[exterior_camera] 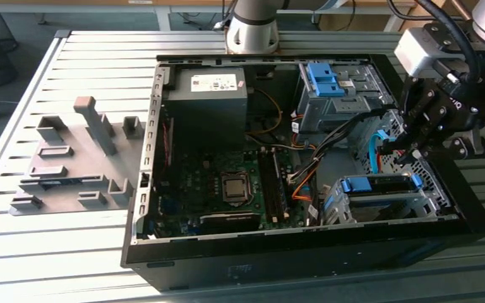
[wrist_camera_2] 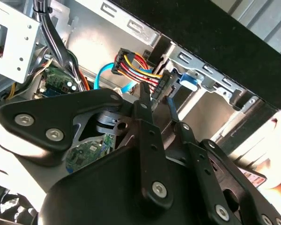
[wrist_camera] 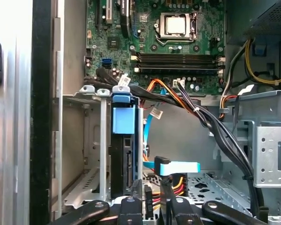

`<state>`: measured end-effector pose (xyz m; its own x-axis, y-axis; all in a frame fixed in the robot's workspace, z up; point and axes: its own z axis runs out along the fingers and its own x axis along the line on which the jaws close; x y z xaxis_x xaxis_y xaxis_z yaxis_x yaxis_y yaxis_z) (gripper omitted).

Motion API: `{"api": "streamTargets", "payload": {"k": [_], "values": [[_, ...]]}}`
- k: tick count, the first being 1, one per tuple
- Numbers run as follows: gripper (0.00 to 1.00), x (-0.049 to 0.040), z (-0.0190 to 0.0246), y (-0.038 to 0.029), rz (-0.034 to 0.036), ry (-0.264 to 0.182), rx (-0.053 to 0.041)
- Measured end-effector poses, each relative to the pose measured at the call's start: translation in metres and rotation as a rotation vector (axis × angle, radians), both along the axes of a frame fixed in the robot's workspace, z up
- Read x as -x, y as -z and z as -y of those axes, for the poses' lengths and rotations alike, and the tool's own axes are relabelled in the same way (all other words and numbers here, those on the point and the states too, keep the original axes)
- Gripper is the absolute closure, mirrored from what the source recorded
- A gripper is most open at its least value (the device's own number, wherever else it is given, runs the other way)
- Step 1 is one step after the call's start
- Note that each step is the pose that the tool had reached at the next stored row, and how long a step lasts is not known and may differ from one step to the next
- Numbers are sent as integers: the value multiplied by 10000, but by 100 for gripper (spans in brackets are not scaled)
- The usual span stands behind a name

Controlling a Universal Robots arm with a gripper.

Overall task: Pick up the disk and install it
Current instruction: 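Insert the first disk wire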

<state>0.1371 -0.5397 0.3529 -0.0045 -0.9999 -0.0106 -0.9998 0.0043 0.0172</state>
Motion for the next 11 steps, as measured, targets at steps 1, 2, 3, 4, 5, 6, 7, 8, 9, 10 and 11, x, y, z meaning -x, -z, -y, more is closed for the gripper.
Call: {"api": "streamTargets", "payload": {"k": [1, 2, 3, 4, 5, 6, 7, 8, 9, 10, 11], "values": [[70, -1, -2, 15, 0, -1, 4], [70, -6, -4, 27, 1, -3, 13], [70, -12, -6, 38, 1, -5, 19], [70, -18, -6, 48, 1, -8, 22], [70, -20, -6, 56, 3, -9, 26], [70, -21, -6, 64, 5, -11, 31], [70, -22, -6, 69, 7, -13, 34], [70, -24, -6, 73, 8, -17, 34], [70, -24, -6, 75, 9, -22, 35], [70, -24, -5, 76, 9, -25, 35], [71, -24, -5, 77, 10, -29, 35]]}}
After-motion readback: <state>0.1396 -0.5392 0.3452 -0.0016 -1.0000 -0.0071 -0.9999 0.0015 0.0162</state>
